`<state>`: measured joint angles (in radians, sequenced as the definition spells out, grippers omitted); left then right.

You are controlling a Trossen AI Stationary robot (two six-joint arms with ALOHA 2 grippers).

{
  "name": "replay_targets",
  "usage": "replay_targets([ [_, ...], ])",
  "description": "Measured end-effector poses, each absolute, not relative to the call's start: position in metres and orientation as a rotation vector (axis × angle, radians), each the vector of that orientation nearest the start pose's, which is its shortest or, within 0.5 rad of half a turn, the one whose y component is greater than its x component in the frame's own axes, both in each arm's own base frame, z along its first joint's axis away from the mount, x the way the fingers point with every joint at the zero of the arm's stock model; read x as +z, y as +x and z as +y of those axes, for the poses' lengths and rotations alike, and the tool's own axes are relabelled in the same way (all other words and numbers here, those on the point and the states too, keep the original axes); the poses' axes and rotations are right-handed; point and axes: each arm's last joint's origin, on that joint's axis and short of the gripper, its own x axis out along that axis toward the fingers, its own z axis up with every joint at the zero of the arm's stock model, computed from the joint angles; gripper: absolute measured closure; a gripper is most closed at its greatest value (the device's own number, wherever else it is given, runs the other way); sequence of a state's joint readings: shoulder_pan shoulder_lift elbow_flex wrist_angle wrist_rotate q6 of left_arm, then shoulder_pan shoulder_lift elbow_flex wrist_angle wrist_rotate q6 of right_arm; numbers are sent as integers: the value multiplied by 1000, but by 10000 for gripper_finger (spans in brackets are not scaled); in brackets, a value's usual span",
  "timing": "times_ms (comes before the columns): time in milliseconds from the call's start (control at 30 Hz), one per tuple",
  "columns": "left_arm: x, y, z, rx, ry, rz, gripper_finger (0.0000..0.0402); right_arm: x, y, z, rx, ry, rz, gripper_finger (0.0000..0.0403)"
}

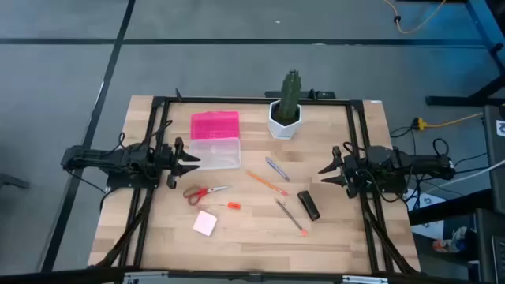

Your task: Pack school essentials

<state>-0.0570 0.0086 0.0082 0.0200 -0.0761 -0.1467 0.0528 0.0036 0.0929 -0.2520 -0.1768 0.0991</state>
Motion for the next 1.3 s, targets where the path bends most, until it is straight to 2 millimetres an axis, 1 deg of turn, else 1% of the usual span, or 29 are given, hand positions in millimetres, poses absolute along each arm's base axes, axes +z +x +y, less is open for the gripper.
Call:
replay_targets([
  [1200, 168, 98, -3, 18, -148, -21, 288, 171, 89, 10, 221, 108, 174, 264],
  [1300, 168, 98, -3, 18, -148, -21, 288, 171, 89, 10, 225, 71, 161, 264],
])
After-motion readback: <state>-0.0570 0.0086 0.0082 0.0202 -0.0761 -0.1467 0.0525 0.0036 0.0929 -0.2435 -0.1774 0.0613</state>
